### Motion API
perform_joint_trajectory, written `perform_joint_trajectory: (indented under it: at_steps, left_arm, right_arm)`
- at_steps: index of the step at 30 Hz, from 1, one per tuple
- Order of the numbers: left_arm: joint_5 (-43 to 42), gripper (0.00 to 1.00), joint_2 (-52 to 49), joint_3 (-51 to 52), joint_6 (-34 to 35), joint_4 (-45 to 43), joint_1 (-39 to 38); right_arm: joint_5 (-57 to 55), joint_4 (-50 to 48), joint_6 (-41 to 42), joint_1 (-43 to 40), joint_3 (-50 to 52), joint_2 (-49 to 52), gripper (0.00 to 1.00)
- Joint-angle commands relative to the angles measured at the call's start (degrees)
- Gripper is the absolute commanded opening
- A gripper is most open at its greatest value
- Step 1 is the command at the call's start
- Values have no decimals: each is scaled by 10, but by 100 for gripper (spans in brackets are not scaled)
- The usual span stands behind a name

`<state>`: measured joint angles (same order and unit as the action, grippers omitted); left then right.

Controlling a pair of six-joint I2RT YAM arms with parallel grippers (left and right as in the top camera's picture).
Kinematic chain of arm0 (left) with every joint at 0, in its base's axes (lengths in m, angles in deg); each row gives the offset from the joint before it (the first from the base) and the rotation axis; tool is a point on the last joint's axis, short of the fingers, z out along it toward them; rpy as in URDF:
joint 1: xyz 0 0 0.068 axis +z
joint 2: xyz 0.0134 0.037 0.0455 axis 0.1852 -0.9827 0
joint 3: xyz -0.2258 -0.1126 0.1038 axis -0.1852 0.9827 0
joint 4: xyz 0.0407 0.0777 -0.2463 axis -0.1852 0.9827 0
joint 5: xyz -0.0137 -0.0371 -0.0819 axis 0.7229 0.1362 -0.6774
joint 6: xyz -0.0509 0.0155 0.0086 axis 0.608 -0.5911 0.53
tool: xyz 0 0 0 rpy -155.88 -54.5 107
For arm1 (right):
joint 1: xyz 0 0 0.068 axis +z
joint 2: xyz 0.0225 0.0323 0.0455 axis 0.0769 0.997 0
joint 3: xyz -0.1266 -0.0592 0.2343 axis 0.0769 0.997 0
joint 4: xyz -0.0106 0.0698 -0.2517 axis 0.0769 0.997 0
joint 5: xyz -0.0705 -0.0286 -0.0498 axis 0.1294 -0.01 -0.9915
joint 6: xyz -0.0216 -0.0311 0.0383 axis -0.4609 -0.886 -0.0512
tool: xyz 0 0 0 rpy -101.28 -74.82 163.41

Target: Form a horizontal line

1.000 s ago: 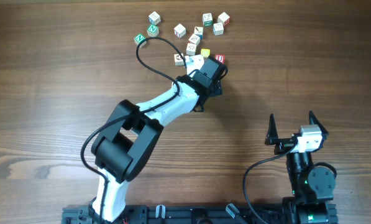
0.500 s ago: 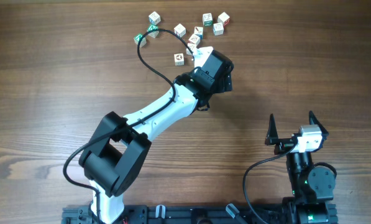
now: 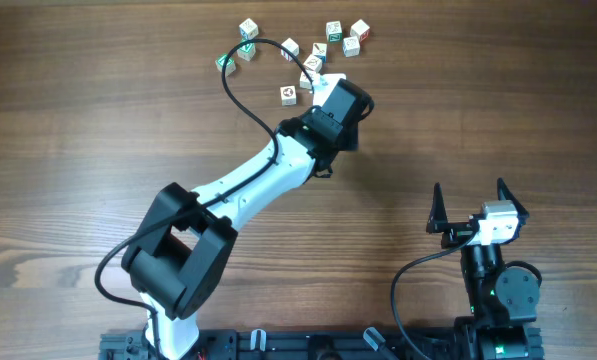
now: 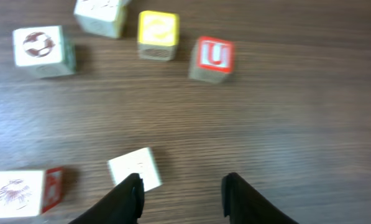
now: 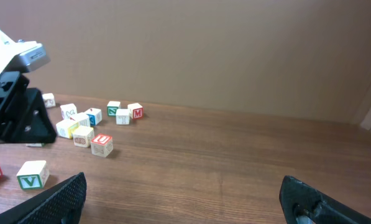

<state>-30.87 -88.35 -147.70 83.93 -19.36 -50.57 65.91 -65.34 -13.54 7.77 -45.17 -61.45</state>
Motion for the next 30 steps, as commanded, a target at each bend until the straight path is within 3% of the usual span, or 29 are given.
perform_joint_trajectory:
  at_steps: [1,4,11,18,30]
  left_arm:
    - [26,25,21,-7,-3,42,44]
    - [22,4,21,-7,1,82,79]
    - [-26,4,20,-7,15,117,166]
    - [-39,4,19,20,9,111,191]
    - [-123,4,18,141,-25,-33,193]
  right_arm:
    - [9,-2,-5,3,0,-2,100]
    - [9,-2,-5,3,0,-2,100]
    - [9,-2,-5,3,0,-2,100]
    - [9,-2,-5,3,0,-2,100]
    - [9,-1,-5,3,0,-2,100]
